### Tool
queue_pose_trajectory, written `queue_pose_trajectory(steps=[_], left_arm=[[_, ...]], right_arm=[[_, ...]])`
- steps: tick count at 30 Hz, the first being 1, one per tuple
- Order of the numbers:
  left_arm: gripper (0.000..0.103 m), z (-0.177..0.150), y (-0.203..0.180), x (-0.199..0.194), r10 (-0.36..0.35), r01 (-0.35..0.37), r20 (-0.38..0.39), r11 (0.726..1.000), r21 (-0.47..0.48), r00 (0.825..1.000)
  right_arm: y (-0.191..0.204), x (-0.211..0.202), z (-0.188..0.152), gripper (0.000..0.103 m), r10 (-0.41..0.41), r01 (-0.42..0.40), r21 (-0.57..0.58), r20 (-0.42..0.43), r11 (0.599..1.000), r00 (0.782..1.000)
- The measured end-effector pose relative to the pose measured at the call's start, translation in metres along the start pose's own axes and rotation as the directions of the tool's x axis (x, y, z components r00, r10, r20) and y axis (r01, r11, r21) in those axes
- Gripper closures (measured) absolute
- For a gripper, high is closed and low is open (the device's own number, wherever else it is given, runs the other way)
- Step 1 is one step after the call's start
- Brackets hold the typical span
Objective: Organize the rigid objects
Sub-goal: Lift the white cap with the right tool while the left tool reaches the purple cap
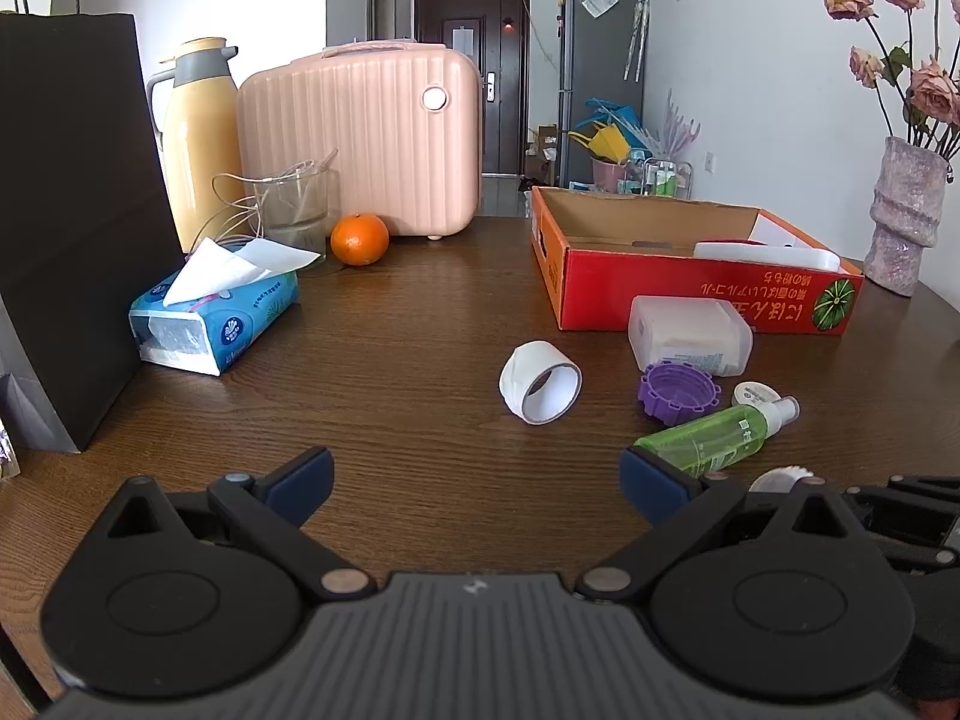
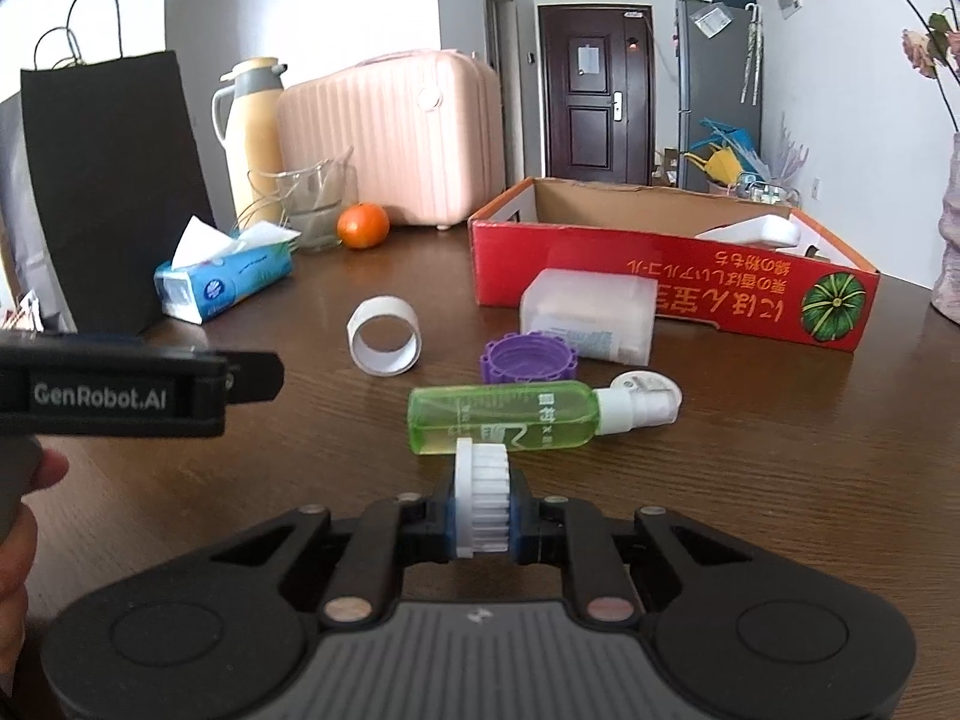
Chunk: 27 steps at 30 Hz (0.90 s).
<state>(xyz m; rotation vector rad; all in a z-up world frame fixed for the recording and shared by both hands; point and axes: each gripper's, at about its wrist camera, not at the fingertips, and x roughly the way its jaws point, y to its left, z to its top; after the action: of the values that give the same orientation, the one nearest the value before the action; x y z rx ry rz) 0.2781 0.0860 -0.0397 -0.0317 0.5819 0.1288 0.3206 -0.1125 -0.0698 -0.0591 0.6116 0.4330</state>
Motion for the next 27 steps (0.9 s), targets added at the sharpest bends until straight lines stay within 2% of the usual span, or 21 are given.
queue_pose_trajectory(steps=[12,17,27], left_arm=[[0.0,0.001,-0.006,0.002,0.009,-0.009,-0.008,1.0,0.017,1.0],[0.0,0.004,-0.01,0.006,0.015,-0.014,-0.035,1.0,0.016,0.999],[0.0,0.023,-0.041,0.004,-0.007,0.009,-0.042,0.998,0.064,0.999]], right_arm=[[-0.011,-0.006,0.005,0.088,-0.01,0.009,0.029,0.04,1.0,0.999],[-0.017,-0.01,0.007,0.088,-0.013,0.011,0.042,0.057,0.999,0.998],[-0.043,-0.019,0.011,0.088,-0.055,0.047,0.081,0.096,0.996,0.994]])
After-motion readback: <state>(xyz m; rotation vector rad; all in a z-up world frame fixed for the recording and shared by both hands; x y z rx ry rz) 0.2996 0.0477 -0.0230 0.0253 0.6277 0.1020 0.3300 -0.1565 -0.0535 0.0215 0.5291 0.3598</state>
